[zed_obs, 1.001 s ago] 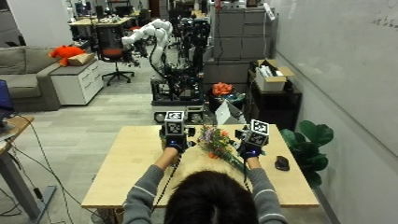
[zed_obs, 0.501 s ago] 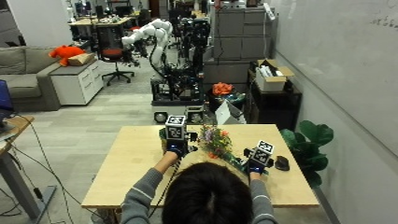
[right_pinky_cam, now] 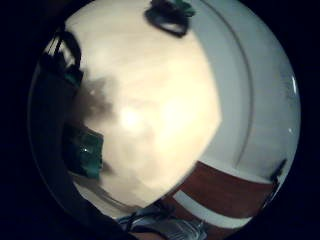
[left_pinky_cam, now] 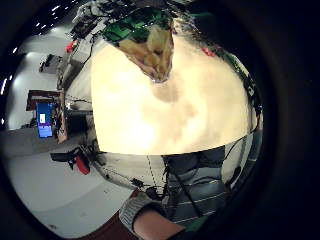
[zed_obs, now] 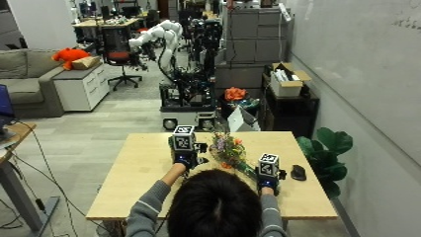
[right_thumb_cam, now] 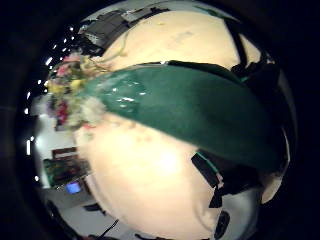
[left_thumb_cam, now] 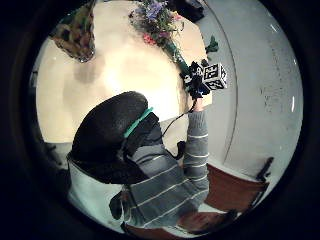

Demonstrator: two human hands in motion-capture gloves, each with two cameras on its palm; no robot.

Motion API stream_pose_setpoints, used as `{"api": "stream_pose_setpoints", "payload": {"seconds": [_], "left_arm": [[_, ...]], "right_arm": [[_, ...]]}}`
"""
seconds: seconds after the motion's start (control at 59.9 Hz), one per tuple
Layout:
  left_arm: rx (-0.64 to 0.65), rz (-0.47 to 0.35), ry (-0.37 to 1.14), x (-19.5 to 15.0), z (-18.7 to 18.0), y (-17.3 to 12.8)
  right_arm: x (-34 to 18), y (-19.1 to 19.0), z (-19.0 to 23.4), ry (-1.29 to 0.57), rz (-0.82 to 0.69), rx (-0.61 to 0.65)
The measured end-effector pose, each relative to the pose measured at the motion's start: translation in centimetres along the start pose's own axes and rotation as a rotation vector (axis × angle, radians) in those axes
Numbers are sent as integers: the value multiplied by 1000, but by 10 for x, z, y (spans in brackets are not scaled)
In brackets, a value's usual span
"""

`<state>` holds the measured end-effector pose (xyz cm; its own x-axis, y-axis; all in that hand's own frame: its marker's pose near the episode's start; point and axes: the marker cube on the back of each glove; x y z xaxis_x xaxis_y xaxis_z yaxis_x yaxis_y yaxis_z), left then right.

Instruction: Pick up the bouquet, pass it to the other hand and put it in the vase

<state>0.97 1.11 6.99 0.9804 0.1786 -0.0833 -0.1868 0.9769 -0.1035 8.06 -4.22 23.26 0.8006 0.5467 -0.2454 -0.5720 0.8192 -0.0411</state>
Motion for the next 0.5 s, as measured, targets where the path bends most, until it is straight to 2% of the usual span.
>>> {"api": "stream_pose_setpoints", "payload": {"seconds": [0.067,0.117,0.167,0.234,0.284,0.35,0.434,0.501], "left_arm": [[3,0,7,6,-6,11],[5,-5,2,5,-6,10],[-3,-3,-3,6,-7,12],[-11,-10,-10,6,-7,9],[-6,-9,-10,8,-12,14],[-6,3,5,17,-27,33],[-1,-3,29,10,-17,8],[40,-13,39,7,-18,-4]], "right_arm": [[11,21,-7,160,85,-260],[7,18,-14,85,-34,-240],[8,20,-17,75,2,-310],[12,4,-23,79,-1,-97],[17,3,-28,92,51,-29],[10,-18,-38,-43,-1,169],[1,-32,-56,-279,-72,305],[8,-29,-73,-371,-69,361]]}}
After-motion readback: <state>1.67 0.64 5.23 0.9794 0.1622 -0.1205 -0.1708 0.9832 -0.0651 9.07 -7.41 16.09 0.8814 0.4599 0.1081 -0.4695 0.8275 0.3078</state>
